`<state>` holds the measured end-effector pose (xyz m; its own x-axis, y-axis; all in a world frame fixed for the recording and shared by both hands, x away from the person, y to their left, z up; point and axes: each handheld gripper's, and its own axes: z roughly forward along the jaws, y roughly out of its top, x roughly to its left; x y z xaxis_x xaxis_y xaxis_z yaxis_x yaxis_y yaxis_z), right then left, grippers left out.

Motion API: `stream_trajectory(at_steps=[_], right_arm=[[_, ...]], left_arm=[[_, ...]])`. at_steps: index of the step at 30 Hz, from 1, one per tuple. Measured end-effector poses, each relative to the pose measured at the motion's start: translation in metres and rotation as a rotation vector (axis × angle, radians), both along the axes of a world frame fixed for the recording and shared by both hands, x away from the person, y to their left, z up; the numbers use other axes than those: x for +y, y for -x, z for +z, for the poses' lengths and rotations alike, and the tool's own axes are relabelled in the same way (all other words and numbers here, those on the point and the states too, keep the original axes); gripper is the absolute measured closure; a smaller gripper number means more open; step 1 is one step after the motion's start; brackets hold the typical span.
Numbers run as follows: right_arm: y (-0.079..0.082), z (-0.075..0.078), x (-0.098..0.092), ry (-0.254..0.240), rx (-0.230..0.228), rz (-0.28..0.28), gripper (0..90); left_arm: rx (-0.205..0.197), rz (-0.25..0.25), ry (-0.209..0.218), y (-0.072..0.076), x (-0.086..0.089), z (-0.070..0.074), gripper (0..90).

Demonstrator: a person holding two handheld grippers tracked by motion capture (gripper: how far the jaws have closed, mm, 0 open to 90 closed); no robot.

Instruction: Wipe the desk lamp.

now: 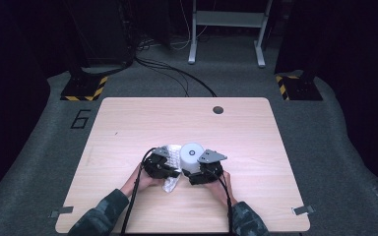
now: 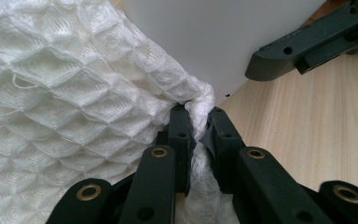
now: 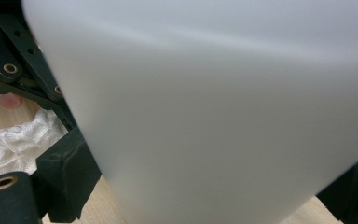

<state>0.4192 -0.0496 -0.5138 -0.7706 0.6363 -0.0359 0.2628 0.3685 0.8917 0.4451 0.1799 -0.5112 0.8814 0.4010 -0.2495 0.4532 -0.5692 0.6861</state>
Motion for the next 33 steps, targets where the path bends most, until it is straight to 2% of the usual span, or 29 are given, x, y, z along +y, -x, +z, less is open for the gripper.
stream_trajectory(at_steps=[2,4,7,8,11,13,14,22,23,24,28,29,33], right_arm=[[0.000,0.000,0.000,0.000,-0.001,0.000,7.8],[0.000,0.000,0.000,0.002,-0.006,0.004,7.8],[0.000,0.000,0.000,0.000,-0.001,0.000,7.8],[0.000,0.000,0.000,0.001,-0.001,0.000,7.8],[0.000,0.000,0.000,0.000,0.000,0.000,7.8],[0.000,0.000,0.000,0.001,-0.001,0.000,7.8],[0.000,0.000,0.000,0.000,0.000,0.000,7.8],[0.000,0.000,0.000,-0.001,0.001,0.002,7.8],[0.000,0.000,0.000,-0.001,0.001,0.002,7.8],[0.000,0.000,0.000,-0.001,0.001,0.002,7.8],[0.000,0.000,0.000,-0.001,0.001,0.002,7.8],[0.000,0.000,0.000,-0.001,0.001,0.002,7.8],[0.000,0.000,0.000,-0.001,0.001,0.001,7.8]], left_arm=[[0.005,-0.015,-0.005,0.000,0.001,0.002,81.5],[0.007,-0.005,0.018,0.001,0.002,0.004,81.6],[0.004,-0.022,0.031,0.002,0.002,0.007,81.6],[-0.001,-0.022,0.022,0.003,0.002,0.010,81.6],[-0.026,-0.033,0.037,0.005,0.002,0.022,81.7],[-0.028,-0.033,0.041,0.006,0.002,0.024,81.7],[-0.043,-0.034,0.046,0.006,0.003,0.028,81.7],[-0.069,-0.035,0.073,0.005,0.007,0.046,81.6],[-0.080,-0.030,0.090,0.006,0.008,0.052,81.6],[-0.080,-0.030,0.090,0.006,0.008,0.052,81.6],[-0.117,-0.030,0.114,0.006,0.011,0.070,81.6],[-0.117,-0.030,0.114,0.006,0.011,0.070,81.6],[-0.146,-0.011,0.156,0.003,0.012,0.083,81.6]])
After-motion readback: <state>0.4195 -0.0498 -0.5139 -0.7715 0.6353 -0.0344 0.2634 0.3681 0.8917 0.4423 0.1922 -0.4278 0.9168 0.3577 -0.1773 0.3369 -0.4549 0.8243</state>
